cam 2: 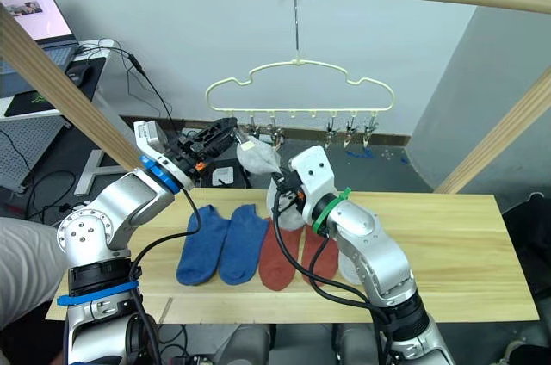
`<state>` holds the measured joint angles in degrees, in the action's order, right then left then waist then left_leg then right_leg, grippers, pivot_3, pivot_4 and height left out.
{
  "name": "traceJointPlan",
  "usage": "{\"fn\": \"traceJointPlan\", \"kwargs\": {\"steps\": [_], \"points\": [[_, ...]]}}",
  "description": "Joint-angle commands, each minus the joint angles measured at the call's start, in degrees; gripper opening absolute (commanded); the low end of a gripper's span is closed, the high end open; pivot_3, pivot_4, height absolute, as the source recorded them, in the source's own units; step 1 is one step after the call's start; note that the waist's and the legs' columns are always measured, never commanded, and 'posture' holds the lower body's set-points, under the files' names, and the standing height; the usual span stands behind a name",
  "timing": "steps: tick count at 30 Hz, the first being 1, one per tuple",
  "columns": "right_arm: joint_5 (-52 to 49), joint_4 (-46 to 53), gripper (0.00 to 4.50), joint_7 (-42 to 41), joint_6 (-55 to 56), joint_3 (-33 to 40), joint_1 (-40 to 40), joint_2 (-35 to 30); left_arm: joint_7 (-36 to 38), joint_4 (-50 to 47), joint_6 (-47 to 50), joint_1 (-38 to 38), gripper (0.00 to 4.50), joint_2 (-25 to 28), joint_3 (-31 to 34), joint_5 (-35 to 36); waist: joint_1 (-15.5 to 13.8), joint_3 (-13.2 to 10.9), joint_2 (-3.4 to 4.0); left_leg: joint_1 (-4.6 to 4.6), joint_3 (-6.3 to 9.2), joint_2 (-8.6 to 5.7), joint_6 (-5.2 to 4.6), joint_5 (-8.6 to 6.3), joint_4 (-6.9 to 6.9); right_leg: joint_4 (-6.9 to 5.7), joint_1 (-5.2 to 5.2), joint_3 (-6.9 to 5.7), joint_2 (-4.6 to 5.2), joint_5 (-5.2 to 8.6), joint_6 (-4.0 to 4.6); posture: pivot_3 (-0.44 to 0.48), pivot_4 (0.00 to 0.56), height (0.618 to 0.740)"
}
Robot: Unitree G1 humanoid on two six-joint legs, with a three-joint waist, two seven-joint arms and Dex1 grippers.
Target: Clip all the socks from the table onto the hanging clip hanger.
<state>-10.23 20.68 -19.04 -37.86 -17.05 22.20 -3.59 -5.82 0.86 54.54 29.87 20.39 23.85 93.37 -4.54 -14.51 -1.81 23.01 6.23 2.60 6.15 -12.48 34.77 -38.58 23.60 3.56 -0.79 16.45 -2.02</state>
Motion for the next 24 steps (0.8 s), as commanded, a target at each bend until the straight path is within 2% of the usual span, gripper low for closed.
{"fn": "traceJointPlan", "kwargs": {"steps": [1,5,9,13,17,22,24], "points": [[-0.4,-0.1,0.00,-0.7,2.2,-0.3,1.5,0.8,0.8,-1.4,-0.1,0.1,3.18,2.1,0.5,0.7,0.0,-0.1,-0.01,0.00,0.00,0.00,0.00,0.00,0.00,0.00,0.00,0.00,0.00,0.00,0.00,0.283,0.246,0.740],[-0.6,-1.8,0.00,-1.0,3.0,-0.1,2.1,1.2,0.8,-2.4,1.0,-2.1,4.42,4.8,1.3,1.9,0.0,-0.2,0.00,0.01,0.00,0.00,0.00,0.00,-0.03,0.00,0.02,0.01,0.00,0.00,0.00,0.309,0.252,0.740],[-3.9,-3.0,0.00,-1.8,0.4,1.1,2.1,3.5,0.5,-4.7,1.4,-5.6,4.47,7.7,1.9,3.1,-0.1,-0.2,0.01,0.02,-0.03,0.03,0.01,-0.01,-0.17,0.02,0.12,0.03,0.00,0.00,0.01,0.331,0.253,0.740],[-8.5,-3.3,1.19,-1.6,-3.8,3.6,1.9,6.7,0.4,-5.9,0.5,-6.5,4.50,8.7,1.5,1.9,-0.8,-0.4,0.00,0.08,0.03,0.08,0.02,-0.01,-0.24,0.00,0.20,-0.03,0.00,0.02,0.03,0.340,0.250,0.740],[-14.9,-3.0,2.71,-0.9,-10.3,7.6,2.2,9.8,2.2,-8.1,1.1,-8.5,4.50,10.1,1.1,1.3,-1.7,-0.4,0.03,0.11,-0.05,0.07,0.02,-0.02,-0.24,0.05,0.23,0.03,0.01,0.02,0.03,0.341,0.249,0.740],[-16.8,-1.5,4.49,-0.9,-14.2,8.4,0.1,7.0,4.8,-8.4,1.1,-9.5,4.50,13.8,1.2,-2.3,-2.1,-0.4,0.03,0.27,-0.05,0.07,0.02,-0.01,-0.27,0.02,0.46,0.02,0.01,0.02,0.05,0.342,0.248,0.740],[-16.1,-0.4,4.49,-1.2,-14.1,7.7,-1.2,4.4,7.6,-10.2,-2.4,-10.7,4.50,16.5,-0.9,-12.8,-2.3,-0.5,0.06,0.35,-0.05,0.07,0.02,-0.01,-0.27,0.02,0.54,0.01,0.00,0.02,0.05,0.342,0.248,0.740]]}}
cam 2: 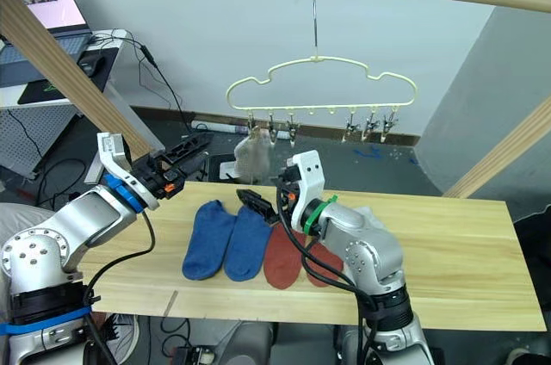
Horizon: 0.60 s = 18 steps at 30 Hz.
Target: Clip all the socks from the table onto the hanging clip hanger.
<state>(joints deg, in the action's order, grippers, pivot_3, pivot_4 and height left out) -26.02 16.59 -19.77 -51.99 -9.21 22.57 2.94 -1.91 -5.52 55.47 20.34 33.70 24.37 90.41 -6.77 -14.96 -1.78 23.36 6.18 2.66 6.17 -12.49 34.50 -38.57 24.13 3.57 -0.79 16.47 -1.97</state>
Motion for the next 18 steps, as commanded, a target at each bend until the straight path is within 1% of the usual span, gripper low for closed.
{"fn": "traceJointPlan", "kwargs": {"steps": [1,3,4,6,7,8,10,12,14,15,16,18], "points": [[0.1,4.6,4.49,-0.8,0.3,-0.5,-2.1,-3.7,4.6,-4.4,-4.8,-1.5,4.50,3.8,-2.0,-13.5,-0.3,0.0,0.05,0.01,-0.04,-0.01,0.00,0.00,-0.03,0.04,0.01,0.02,0.00,0.00,0.00,0.342,0.248,0.740],[0.4,6.0,4.49,-1.0,0.8,-0.6,-2.9,-6.2,7.1,-6.1,-7.2,-2.4,4.50,4.8,-3.5,-19.3,-0.5,0.0,0.07,0.01,-0.14,-0.03,0.00,0.00,-0.08,0.07,0.06,0.12,0.00,0.00,0.00,0.342,0.248,0.740],[0.9,6.8,4.49,-1.2,1.6,-0.6,-3.2,-7.8,8.9,-7.3,-8.4,-2.9,4.50,5.2,-4.7,-22.2,-0.6,0.0,0.06,0.02,-0.16,-0.02,0.00,0.00,-0.11,0.07,0.08,0.13,0.00,0.00,0.00,0.320,0.240,0.740],[1.3,7.5,4.49,-1.1,2.5,-0.8,-3.5,-9.5,11.4,-8.6,-9.9,-3.4,4.50,5.2,-6.0,-25.9,-0.8,0.0,0.06,0.02,-0.16,-0.01,0.01,0.00,-0.18,0.12,0.11,0.13,0.00,0.00,0.00,0.320,0.240,0.740],[2.1,8.4,4.49,-1.7,3.5,-1.3,-3.7,-11.5,12.0,-9.3,-11.3,-3.2,4.50,4.9,-7.3,-28.7,-0.8,0.0,0.06,0.02,-0.15,0.00,0.01,0.00,-0.20,0.13,0.11,0.11,0.00,0.00,0.00,0.320,0.240,0.740],[2.5,9.4,4.49,-2.1,4.1,-1.3,-4.0,-13.0,12.8,-10.4,-13.1,-3.0,4.50,4.5,-9.1,-31.9,-0.9,0.0,0.07,0.02,-0.15,0.00,0.01,0.00,-0.21,0.14,0.11,0.11,0.00,0.00,0.00,0.310,0.237,0.740],[2.9,12.9,4.49,-3.9,5.8,-0.5,-4.6,-16.9,14.7,-13.8,-18.3,-2.2,4.50,3.6,-15.0,-40.8,-1.0,-0.1,0.08,0.04,-0.16,0.00,0.01,0.00,-0.22,0.23,0.10,0.12,0.00,0.00,0.00,0.303,0.235,0.740],[2.7,14.4,4.49,-4.7,6.8,-0.2,-4.8,-18.8,15.9,-15.0,-21.2,-2.0,4.50,2.6,-17.4,-45.4,-1.2,0.0,0.07,0.18,-0.15,0.00,0.01,0.01,-0.23,0.52,0.07,0.10,0.00,-0.08,-0.11,0.303,0.235,0.740],[2.2,15.8,4.50,-4.8,6.9,0.7,-5.1,-20.4,16.9,-16.7,-23.2,-2.0,4.10,0.7,-19.0,-47.9,-1.2,0.0,0.06,0.27,-0.18,-0.02,0.03,0.02,-0.21,0.62,0.07,0.13,0.01,-0.11,-0.15,0.279,0.232,0.740],[2.1,16.9,4.50,-5.2,7.2,1.7,-5.4,-21.8,17.1,-18.6,-24.5,-2.1,3.90,-0.3,-21.3,-50.4,-1.2,0.0,0.06,0.30,-0.19,-0.02,0.04,0.02,-0.19,0.62,0.10,0.13,0.02,-0.13,-0.12,0.279,0.232,0.740],[2.2,17.8,4.50,-5.5,7.7,2.8,-5.8,-23.1,16.8,-20.2,-25.4,-2.1,3.62,-1.5,-23.1,-52.5,-1.2,0.0,0.06,0.34,-0.18,-0.02,0.04,0.02,-0.19,0.62,0.12,0.12,0.02,-0.25,0.08,0.276,0.232,0.740],[2.5,18.8,4.50,-6.2,9.0,3.7,-6.5,-25.1,15.7,-21.9,-26.3,-2.2,2.95,-3.7,-25.1,-55.6,-1.5,0.0,0.05,0.42,-0.16,-0.03,0.04,0.02,-0.15,0.64,0.14,0.09,0.02,-0.27,0.10,0.270,0.229,0.740]]}}
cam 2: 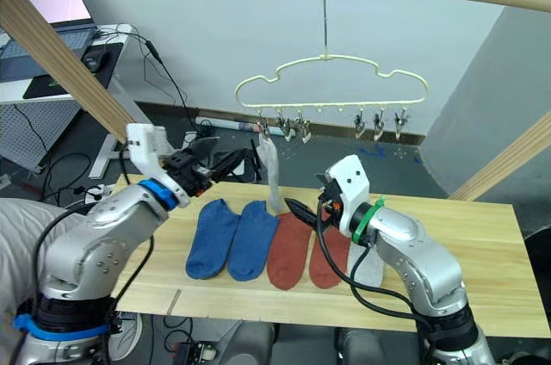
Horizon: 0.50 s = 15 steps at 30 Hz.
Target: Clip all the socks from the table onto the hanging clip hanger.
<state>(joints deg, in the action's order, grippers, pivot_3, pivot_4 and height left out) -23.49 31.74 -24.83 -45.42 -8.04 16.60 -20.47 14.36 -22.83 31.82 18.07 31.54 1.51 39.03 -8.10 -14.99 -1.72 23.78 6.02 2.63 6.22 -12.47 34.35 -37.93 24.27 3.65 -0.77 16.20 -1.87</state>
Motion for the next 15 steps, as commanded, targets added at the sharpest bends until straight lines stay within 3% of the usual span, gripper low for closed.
{"fn": "traceJointPlan", "kwargs": {"steps": [1,4,9,15], "points": [[0.1,3.9,4.50,-1.4,3.1,2.6,-0.8,-2.3,-0.9,-4.9,-2.8,0.0,2.67,-2.4,-2.6,-5.3,-0.2,0.0,-0.01,0.01,0.01,-0.01,0.00,0.00,0.04,-0.01,0.00,-0.01,0.00,-0.01,0.00,0.266,0.227,0.740],[0.8,4.1,4.50,-2.1,5.4,2.8,-1.0,-3.9,-1.2,-5.5,-3.9,0.0,1.76,-4.7,-5.5,-9.9,0.0,0.0,-0.01,-0.01,0.00,0.02,-0.05,-0.03,0.17,-0.11,0.00,0.00,-0.04,-0.02,0.00,0.255,0.225,0.740],[0.0,3.9,4.50,-1.5,7.3,5.2,1.0,-3.9,-4.2,-0.9,-7.4,1.8,1.76,-11.9,-10.2,-18.2,0.1,0.0,-0.01,0.06,0.02,-0.01,-0.07,-0.03,0.56,-0.12,-0.11,0.01,-0.06,-0.18,-0.20,0.234,0.220,0.740],[0.4,3.5,4.50,-1.7,7.6,6.3,3.8,-5.2,-6.8,10.8,-14.5,4.5,1.76,-19.3,-10.8,-26.3,0.3,0.0,0.00,0.03,-0.01,-0.05,-0.17,0.05,0.67,-0.13,-0.16,0.06,-0.06,-0.36,-0.26,0.196,0.212,0.740]]}}
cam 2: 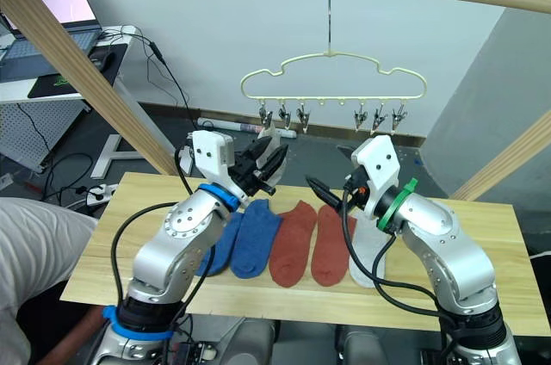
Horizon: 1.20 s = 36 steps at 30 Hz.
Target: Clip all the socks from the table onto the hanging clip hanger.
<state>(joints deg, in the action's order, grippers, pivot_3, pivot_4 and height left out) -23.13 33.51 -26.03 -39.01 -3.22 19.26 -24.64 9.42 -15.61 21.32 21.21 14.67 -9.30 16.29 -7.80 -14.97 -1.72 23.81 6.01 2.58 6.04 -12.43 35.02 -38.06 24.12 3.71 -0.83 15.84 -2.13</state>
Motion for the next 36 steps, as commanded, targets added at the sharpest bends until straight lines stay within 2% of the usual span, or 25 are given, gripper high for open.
{"fn": "traceJointPlan", "kwargs": {"steps": [1,13,24,36], "points": [[0.0,1.7,4.50,-0.6,1.1,1.6,1.4,-1.3,-2.2,4.9,-4.8,1.6,1.76,-3.3,0.3,-4.5,0.1,0.0,0.00,0.00,0.00,0.00,-0.01,0.01,0.00,-0.01,0.00,-0.01,0.00,-0.05,0.09,0.196,0.212,0.740],[-4.7,5.0,4.50,0.8,-3.3,4.5,3.3,-2.2,-4.7,19.0,-14.4,9.7,1.76,-11.1,3.1,-10.6,0.3,0.0,-0.03,0.02,-0.01,-0.01,-0.02,0.01,0.09,-0.07,0.00,-0.03,0.00,-0.14,0.15,0.159,0.197,0.740],[-6.1,5.9,4.50,2.8,-5.3,5.0,4.1,-1.8,-5.3,22.0,-16.9,13.1,1.76,-13.4,4.0,-13.3,0.7,0.1,-0.03,0.03,-0.02,-0.01,-0.07,0.05,0.35,-0.15,-0.04,-0.01,-0.02,-0.40,0.15,0.150,0.192,0.740],[-7.1,5.8,4.50,3.8,-6.3,5.5,4.7,-1.8,-7.2,20.1,-15.6,12.0,1.76,-14.9,3.7,-15.8,2.6,0.1,-0.03,0.01,0.02,-0.06,-0.26,0.19,1.02,-0.90,-0.04,0.02,-0.05,-0.44,0.13,0.150,0.202,0.740]]}}
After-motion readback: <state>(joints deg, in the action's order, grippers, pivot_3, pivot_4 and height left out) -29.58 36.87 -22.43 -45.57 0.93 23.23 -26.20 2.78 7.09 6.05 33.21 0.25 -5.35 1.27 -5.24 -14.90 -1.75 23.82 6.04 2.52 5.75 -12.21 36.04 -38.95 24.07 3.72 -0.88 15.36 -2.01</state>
